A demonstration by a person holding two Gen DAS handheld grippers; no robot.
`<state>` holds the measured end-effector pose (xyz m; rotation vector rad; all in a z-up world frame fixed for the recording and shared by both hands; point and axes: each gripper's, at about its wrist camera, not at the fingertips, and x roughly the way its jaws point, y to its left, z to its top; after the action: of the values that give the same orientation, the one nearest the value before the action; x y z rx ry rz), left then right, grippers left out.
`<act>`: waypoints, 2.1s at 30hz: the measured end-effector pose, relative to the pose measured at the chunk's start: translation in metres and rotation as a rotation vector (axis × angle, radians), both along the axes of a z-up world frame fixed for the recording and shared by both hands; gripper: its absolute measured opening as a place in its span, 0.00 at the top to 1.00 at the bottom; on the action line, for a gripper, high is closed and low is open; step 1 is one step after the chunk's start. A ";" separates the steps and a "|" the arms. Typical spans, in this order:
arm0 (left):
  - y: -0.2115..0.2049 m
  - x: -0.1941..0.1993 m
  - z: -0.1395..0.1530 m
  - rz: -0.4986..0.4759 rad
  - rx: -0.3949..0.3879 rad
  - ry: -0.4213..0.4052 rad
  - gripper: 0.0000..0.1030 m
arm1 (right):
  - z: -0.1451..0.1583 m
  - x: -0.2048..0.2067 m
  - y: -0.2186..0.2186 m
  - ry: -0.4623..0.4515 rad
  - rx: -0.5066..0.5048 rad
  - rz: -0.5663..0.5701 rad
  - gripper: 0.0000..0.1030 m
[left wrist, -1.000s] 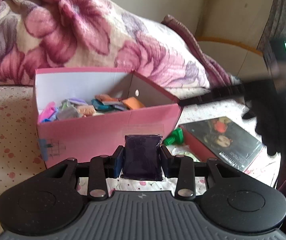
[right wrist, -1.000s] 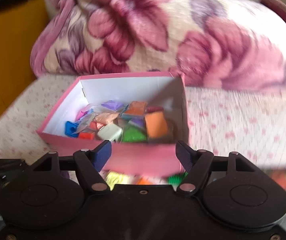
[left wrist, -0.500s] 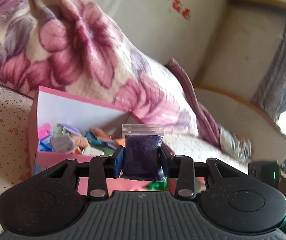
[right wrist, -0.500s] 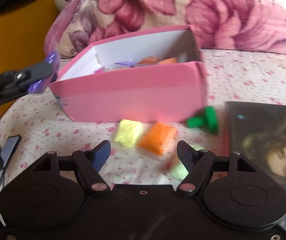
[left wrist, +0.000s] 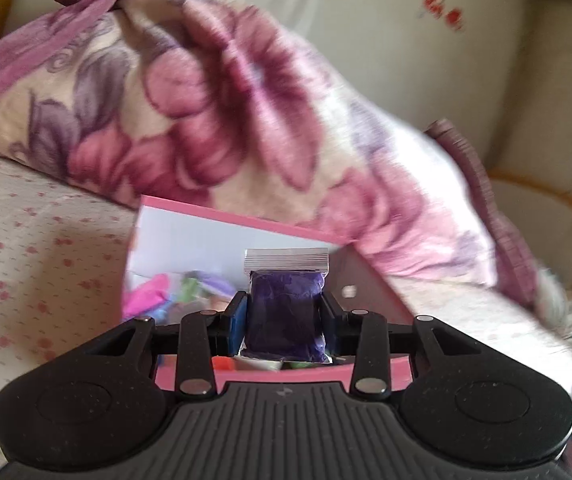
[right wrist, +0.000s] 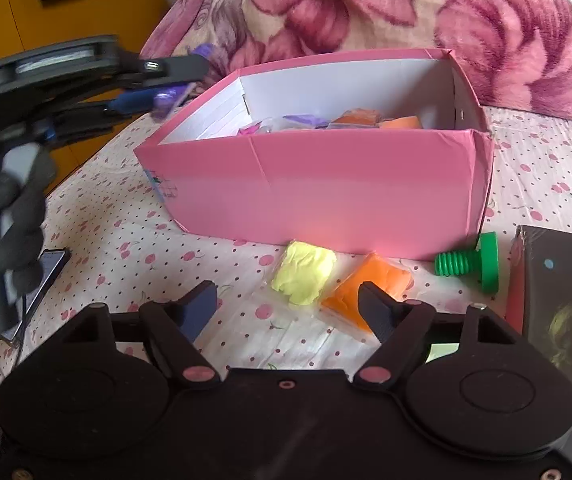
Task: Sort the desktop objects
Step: 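Carry purple packet into box with left tool while right tool moves toward yellow packet, then open the left tool and withdraw it from the pink box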
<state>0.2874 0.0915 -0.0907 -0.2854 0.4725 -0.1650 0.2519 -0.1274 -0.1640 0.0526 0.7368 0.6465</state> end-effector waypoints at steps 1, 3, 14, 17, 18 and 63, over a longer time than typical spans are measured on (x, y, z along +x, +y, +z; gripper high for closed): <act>-0.001 0.007 0.002 0.011 0.025 0.019 0.65 | 0.000 0.000 -0.001 0.000 0.002 0.000 0.23; -0.002 0.022 0.006 0.029 0.083 0.060 0.65 | 0.000 0.001 -0.002 0.003 0.010 -0.005 0.22; -0.004 0.131 0.006 0.073 0.263 0.361 0.64 | -0.001 0.008 0.000 0.026 0.029 0.000 0.19; -0.009 0.156 -0.002 0.073 0.309 0.431 0.64 | -0.001 0.011 -0.001 0.031 0.037 -0.001 0.19; -0.009 0.161 -0.005 0.076 0.317 0.447 0.64 | -0.001 0.012 -0.001 0.034 0.040 -0.003 0.19; -0.065 0.083 0.021 0.123 0.623 0.296 0.45 | 0.008 0.019 -0.030 0.028 0.018 -0.062 0.18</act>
<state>0.3708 0.0266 -0.0693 0.2775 0.7708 0.1501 0.2712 -0.1571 -0.1560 0.1005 0.7532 0.5945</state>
